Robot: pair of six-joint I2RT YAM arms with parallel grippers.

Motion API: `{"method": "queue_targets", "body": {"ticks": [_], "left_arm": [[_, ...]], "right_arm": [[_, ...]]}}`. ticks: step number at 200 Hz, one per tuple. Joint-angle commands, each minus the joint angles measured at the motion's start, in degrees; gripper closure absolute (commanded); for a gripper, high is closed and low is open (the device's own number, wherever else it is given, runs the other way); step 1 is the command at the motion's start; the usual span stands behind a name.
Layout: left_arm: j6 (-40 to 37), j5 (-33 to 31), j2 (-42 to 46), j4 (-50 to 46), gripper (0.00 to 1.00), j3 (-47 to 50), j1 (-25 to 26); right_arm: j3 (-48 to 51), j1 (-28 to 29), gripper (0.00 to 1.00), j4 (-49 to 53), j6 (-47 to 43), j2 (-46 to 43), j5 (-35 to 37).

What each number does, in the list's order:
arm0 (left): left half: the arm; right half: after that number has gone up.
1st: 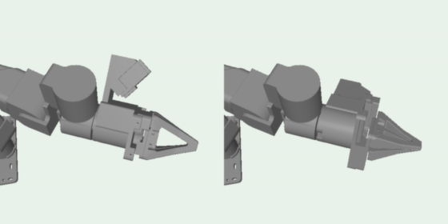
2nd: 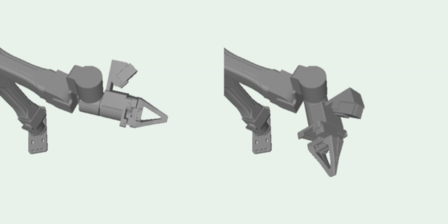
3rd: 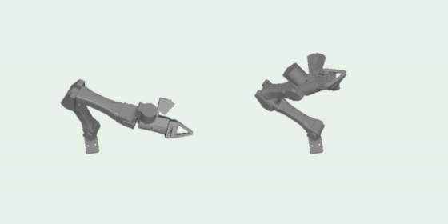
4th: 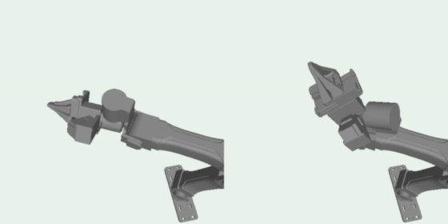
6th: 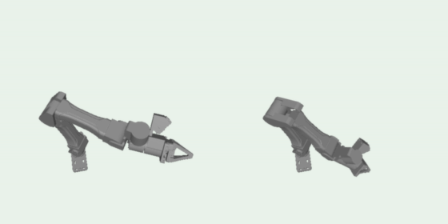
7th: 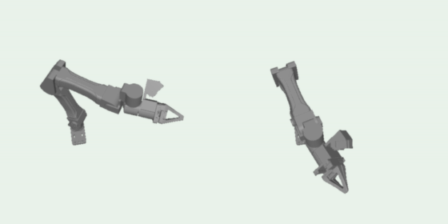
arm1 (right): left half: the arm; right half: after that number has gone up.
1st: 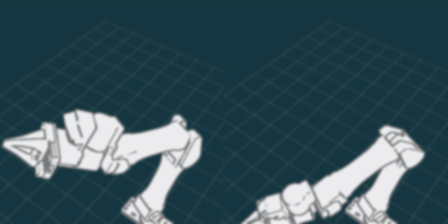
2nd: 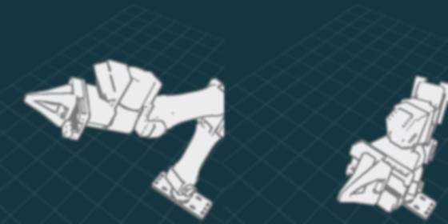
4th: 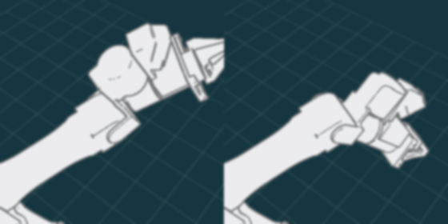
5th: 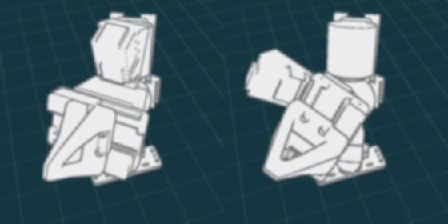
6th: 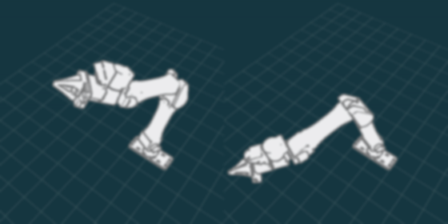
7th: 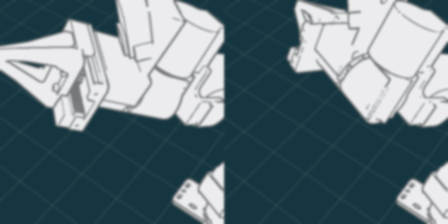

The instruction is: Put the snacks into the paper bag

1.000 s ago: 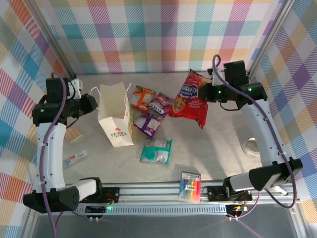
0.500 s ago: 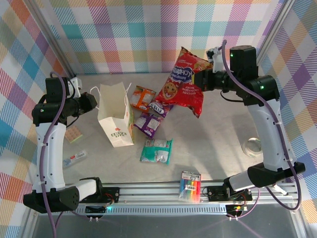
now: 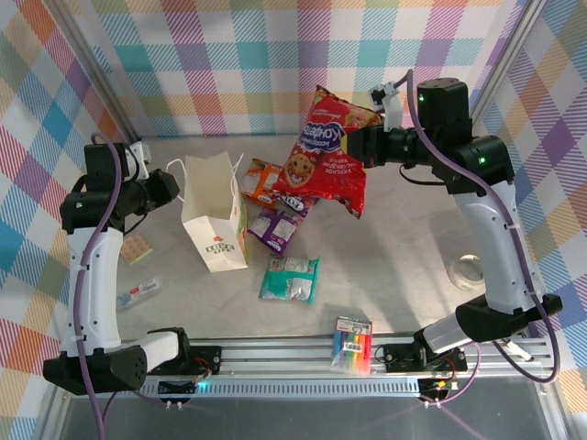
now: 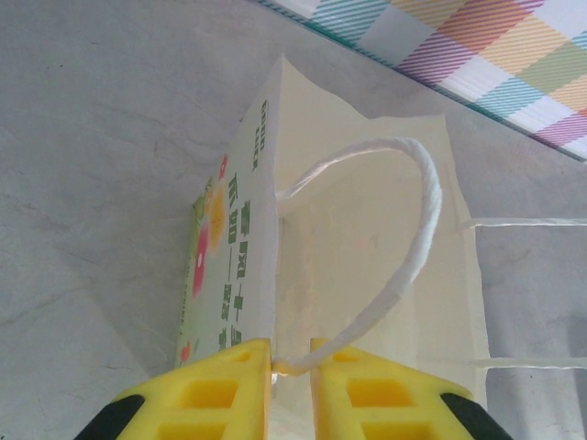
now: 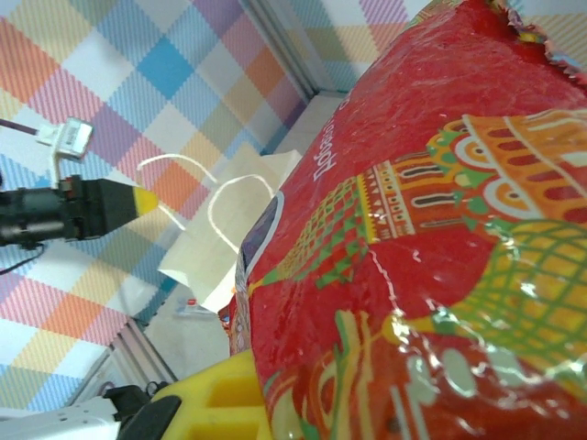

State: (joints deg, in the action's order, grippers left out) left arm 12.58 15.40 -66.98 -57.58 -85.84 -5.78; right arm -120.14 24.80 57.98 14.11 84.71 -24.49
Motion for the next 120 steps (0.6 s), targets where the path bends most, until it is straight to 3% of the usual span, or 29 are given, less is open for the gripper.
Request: {"method": "queue_targets", "body": {"ticks": [1,120], "left_arm": [[1.0,0.0,1.0,1.4,0.81,0.9,-0.8],[2.0,2.1,1.7,3.3,0.82,2.8,-0.9]], "right_arm": [[-3.3,1.2,1.0,-12.0,1.4,-2.1,-4.5],[0.2,8.7,1.0,-25.2,3.4,-1.4,-6.7]]}}
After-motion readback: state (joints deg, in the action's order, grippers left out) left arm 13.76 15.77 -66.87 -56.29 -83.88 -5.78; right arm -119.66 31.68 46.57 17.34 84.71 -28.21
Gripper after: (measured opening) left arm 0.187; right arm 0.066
